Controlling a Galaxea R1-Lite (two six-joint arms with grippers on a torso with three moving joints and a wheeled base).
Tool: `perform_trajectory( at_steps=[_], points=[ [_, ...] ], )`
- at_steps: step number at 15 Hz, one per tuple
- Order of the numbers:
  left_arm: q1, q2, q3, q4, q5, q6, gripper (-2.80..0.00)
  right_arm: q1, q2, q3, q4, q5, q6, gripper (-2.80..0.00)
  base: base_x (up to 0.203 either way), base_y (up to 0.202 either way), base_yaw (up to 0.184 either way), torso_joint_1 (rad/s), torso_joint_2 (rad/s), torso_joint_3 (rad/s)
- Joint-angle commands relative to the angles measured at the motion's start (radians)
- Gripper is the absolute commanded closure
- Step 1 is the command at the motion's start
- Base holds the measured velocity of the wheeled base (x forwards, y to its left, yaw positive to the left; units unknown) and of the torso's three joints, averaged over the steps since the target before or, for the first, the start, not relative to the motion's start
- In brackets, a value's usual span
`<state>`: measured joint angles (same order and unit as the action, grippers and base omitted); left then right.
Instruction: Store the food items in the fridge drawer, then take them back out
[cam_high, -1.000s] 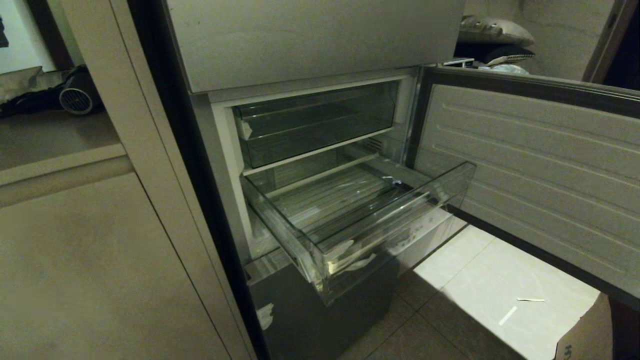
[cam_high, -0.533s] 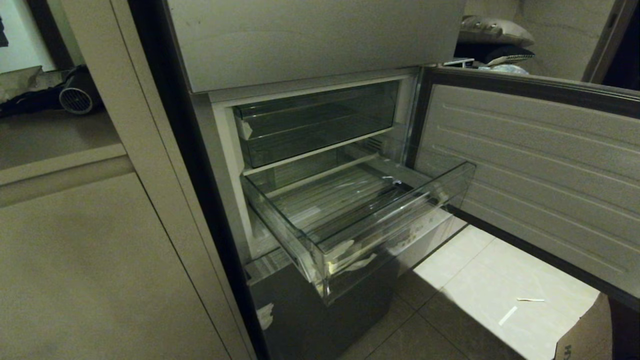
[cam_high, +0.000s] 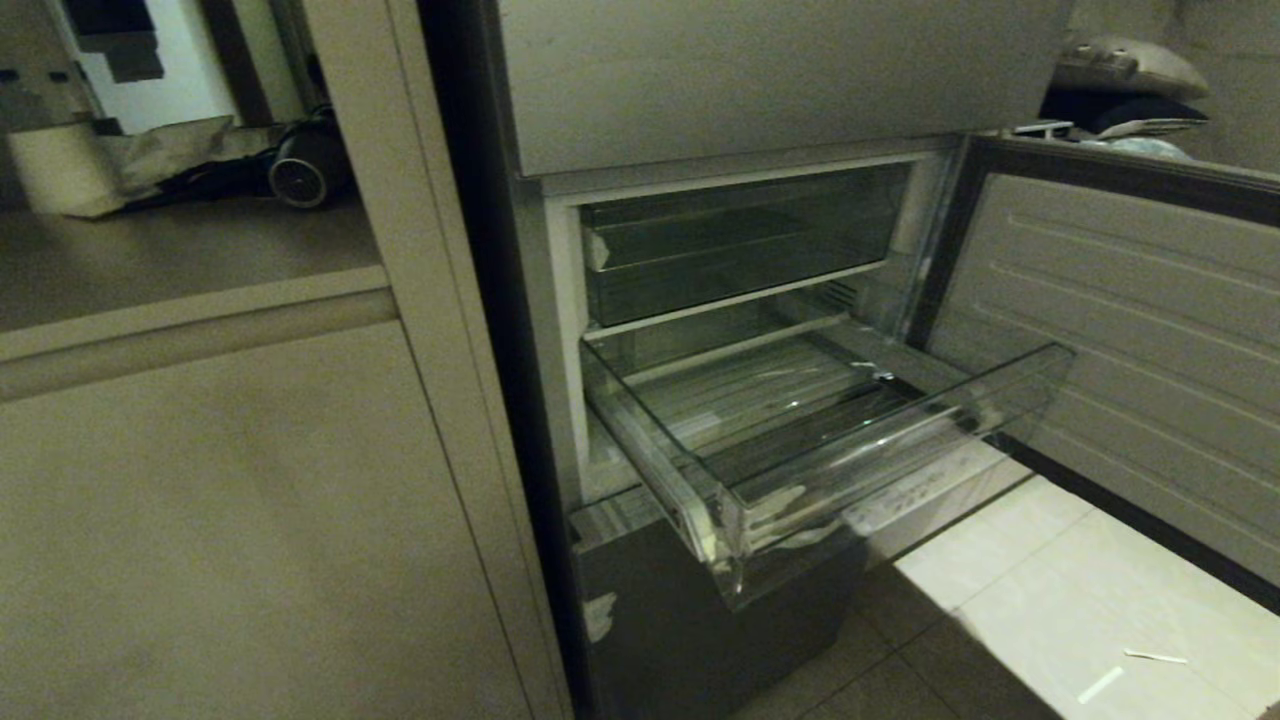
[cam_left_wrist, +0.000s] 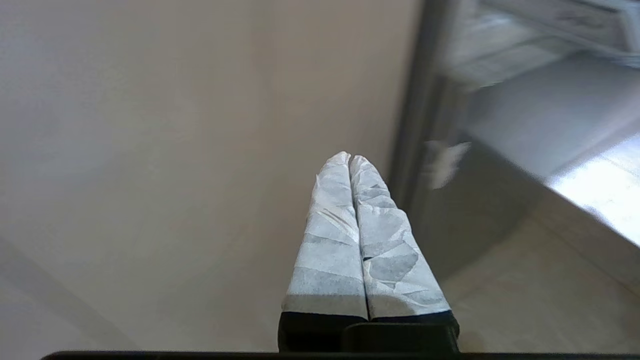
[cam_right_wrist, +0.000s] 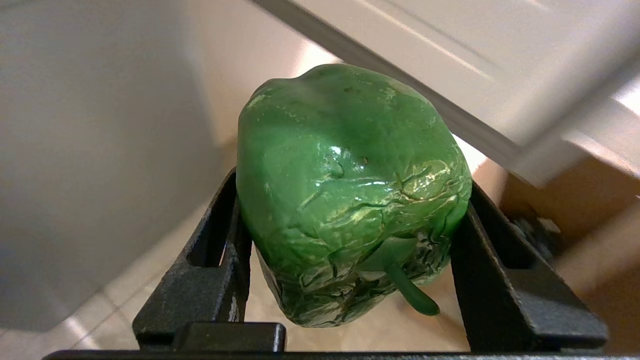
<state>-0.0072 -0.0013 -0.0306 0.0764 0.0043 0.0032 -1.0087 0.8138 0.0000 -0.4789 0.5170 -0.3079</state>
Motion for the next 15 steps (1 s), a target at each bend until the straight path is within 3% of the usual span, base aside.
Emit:
perform_trajectory(
  at_steps=[1,10,13,15],
  points=[
    [0.000,0.001,0.000,0.000,0.000,0.000,0.00,0.000,0.016,0.026,-0.007,0.003,-0.002,0.00,-0.001,-0.014,0.170,0.000,0.00,0.002],
    [0.000,0.001,0.000,0.000,0.000,0.000,0.00,0.001,0.022,-0.152,-0.147,-0.036,0.014,0.00,0.002,-0.007,0.169,0.004,0.00,0.002],
    [0.000,0.001,0.000,0.000,0.000,0.000,0.00,0.151,0.095,-0.263,-0.164,0.064,0.078,0.00,0.001,0.000,0.031,-0.001,0.00,0.001],
    [0.000,0.001,0.000,0.000,0.000,0.000,0.00,0.206,0.169,-0.337,-0.166,0.071,0.105,0.00,0.000,0.000,0.000,0.000,0.00,0.000]
  ],
)
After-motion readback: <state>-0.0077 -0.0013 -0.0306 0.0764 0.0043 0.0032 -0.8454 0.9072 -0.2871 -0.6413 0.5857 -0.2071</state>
